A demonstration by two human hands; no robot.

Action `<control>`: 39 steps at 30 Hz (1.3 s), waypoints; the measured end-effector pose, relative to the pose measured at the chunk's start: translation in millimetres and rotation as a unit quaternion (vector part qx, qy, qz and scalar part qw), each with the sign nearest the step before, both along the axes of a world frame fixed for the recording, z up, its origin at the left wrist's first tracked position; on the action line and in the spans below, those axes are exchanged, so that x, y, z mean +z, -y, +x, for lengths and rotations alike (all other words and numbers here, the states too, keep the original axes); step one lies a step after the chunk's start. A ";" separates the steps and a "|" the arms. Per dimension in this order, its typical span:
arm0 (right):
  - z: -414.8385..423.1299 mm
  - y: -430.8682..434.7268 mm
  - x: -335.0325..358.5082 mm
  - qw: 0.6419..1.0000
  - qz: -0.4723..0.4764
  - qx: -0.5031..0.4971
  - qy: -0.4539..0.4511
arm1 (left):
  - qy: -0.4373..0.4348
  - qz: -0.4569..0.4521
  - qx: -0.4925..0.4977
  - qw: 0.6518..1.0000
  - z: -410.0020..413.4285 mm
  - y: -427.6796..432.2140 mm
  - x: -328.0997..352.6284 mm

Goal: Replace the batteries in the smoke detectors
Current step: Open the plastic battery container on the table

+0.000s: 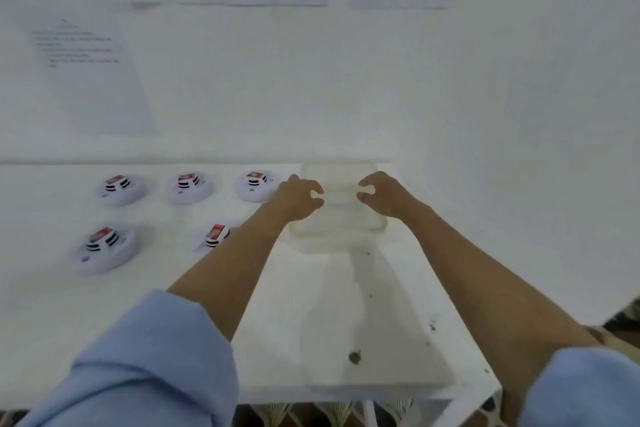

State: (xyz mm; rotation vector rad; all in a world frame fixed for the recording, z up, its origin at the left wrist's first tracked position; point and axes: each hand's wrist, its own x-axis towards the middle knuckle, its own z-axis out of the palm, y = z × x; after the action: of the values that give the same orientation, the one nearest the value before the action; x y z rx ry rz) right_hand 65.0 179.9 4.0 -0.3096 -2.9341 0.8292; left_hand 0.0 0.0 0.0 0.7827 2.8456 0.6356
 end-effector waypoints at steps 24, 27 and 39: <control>19.1 -29.1 -9.5 0.917 -0.387 -0.021 0.094 | 0.373 0.427 0.206 0.798 13.8 33.4 -23.2; 19.4 -34.7 -9.1 0.911 -0.400 -0.006 0.101 | 0.370 0.419 0.184 0.808 7.3 34.5 -24.3; 11.9 -43.2 -26.1 0.860 -0.491 0.017 0.134 | 0.404 0.429 0.149 0.794 -2.6 34.6 -29.3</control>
State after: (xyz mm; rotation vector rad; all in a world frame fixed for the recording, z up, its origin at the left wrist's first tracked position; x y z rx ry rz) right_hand 77.0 223.2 -22.1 -0.4381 -2.4265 2.4007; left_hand -2.6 -34.6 -29.3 0.0187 1.7940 1.8278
